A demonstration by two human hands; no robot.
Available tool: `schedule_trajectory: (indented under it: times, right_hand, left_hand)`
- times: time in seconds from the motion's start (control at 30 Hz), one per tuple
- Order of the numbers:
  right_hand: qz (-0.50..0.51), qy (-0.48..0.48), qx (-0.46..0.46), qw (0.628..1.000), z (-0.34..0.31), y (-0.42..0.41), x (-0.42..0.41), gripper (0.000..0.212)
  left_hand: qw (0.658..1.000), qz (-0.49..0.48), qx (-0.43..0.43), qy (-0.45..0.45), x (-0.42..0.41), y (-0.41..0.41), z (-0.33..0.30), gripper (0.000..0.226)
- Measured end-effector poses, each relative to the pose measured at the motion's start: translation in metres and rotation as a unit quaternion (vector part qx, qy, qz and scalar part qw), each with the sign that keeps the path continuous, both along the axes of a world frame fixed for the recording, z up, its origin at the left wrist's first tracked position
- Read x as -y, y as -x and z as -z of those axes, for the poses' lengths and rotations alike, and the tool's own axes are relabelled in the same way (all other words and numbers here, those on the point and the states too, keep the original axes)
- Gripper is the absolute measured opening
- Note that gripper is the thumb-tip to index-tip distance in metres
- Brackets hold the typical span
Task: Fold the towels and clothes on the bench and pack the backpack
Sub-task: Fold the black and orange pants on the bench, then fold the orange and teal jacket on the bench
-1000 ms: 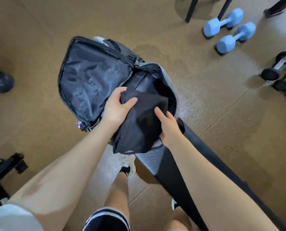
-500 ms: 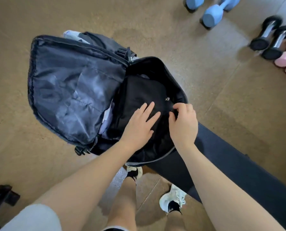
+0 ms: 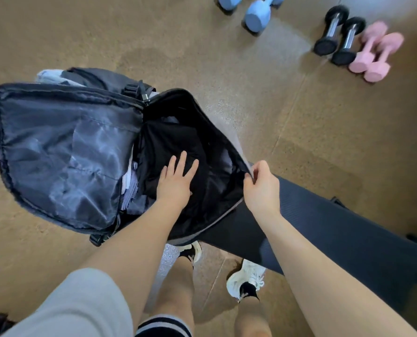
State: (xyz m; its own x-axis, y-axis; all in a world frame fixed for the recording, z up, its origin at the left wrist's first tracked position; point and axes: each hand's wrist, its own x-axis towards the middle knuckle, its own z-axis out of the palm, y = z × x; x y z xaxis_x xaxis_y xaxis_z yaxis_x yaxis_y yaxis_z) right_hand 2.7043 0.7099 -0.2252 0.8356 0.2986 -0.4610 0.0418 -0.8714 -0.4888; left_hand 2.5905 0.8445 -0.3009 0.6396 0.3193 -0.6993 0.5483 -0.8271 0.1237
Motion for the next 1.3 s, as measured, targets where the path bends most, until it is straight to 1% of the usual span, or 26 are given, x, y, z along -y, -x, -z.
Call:
schedule_trajectory:
  times: [0.03,0.1,0.2,0.23,0.33,0.47,0.6,0.7,0.77,0.83,0.97,1.1,1.2,1.3]
  right_hand:
    - [-0.011,0.007,-0.013,1.0,-0.003,0.002,0.003,0.018]
    - [-0.018,0.027,-0.045,0.998,-0.009,0.005,0.007,0.003]
    - [-0.021,0.042,-0.071,0.996,-0.033,0.01,0.012,0.024]
    - [-0.023,0.041,-0.072,0.996,-0.045,0.012,0.017,0.027]
    - [-0.038,0.035,-0.1,0.994,-0.082,0.017,0.05,0.025]
    - [-0.069,0.038,-0.141,0.987,-0.123,0.022,0.133,0.023]
    - [0.022,0.045,-0.122,0.991,-0.138,0.036,0.236,0.021]
    - [0.08,0.051,-0.115,0.989,-0.148,0.055,0.332,0.015]
    - [0.129,0.035,-0.106,0.985,-0.157,0.07,0.4,0.012]
    - [0.177,0.026,-0.094,0.979,-0.166,0.086,0.469,0.014]
    - [0.295,-0.01,-0.092,0.951,-0.18,0.119,0.596,0.019]
    - [0.402,-0.04,-0.092,0.91,-0.183,0.138,0.687,0.022]
    - [0.447,-0.057,-0.097,0.888,-0.177,0.139,0.736,0.02]
    - [0.464,-0.065,-0.105,0.877,-0.165,0.133,0.779,0.021]
  left_hand:
    - [1.0,0.004,-0.013,0.007,-0.002,-0.002,-0.006,0.082]
    - [0.999,0.018,-0.02,0.022,-0.007,-0.005,-0.026,0.075]
    - [0.999,0.03,0.026,0.037,-0.005,-0.006,-0.07,0.065]
    - [0.998,0.031,0.044,0.045,0.0,-0.006,-0.086,0.063]
    - [0.993,0.03,0.079,0.083,0.026,-0.012,-0.134,0.059]
    - [0.982,0.06,0.118,0.138,0.082,-0.035,-0.187,0.05]
    - [0.962,0.115,0.142,0.203,0.161,-0.059,-0.227,0.045]
    - [0.949,0.158,0.168,0.216,0.246,-0.067,-0.246,0.037]
    - [0.942,0.18,0.179,0.218,0.309,-0.069,-0.255,0.037]
    - [0.937,0.2,0.174,0.226,0.376,-0.069,-0.262,0.038]
    - [0.925,0.239,0.149,0.255,0.503,-0.066,-0.274,0.037]
    - [0.904,0.305,0.136,0.266,0.609,-0.074,-0.284,0.036]
    - [0.895,0.325,0.121,0.279,0.676,-0.087,-0.285,0.035]
    - [0.877,0.363,0.101,0.299,0.737,-0.108,-0.275,0.033]
